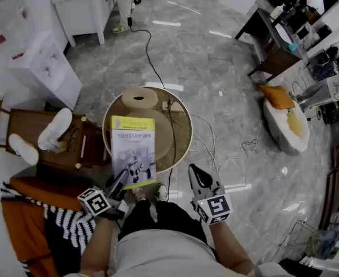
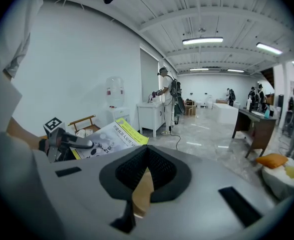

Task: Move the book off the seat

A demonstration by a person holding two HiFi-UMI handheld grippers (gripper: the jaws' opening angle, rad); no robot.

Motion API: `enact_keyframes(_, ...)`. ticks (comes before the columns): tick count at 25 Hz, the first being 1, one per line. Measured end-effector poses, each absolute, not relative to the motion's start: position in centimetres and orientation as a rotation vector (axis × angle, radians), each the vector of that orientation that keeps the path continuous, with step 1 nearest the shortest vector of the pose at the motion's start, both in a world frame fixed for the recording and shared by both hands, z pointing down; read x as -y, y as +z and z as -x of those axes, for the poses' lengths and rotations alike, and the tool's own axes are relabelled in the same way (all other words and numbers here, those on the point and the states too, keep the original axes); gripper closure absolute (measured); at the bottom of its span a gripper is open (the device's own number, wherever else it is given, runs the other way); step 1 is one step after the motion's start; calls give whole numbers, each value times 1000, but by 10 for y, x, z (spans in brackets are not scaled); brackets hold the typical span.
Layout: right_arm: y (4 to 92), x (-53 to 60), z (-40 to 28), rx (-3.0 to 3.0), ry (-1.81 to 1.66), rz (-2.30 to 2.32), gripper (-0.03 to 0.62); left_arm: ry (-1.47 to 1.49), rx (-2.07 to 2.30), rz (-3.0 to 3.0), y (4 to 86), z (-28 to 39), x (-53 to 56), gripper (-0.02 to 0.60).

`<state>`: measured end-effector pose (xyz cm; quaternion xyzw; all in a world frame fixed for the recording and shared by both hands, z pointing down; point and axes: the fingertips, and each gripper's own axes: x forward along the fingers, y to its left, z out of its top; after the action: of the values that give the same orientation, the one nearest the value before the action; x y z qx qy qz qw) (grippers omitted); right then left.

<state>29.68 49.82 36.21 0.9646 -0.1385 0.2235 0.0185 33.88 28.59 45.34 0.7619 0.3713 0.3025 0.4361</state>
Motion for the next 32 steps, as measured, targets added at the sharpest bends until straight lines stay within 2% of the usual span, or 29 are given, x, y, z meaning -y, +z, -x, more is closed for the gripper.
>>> enact_keyframes(13,449,-495,-313,447,811,-3037,572,876,-964,-1857,548,-367,-325,502)
enact_keyframes(24,534,-537,-320,413,938,-3053,572,921,-988,-1805,630,-395,-388,502)
enact_keyframes(32,539,-541,-348,483,897,-3040,572,903,-977,-1789,654,-415,-421,502)
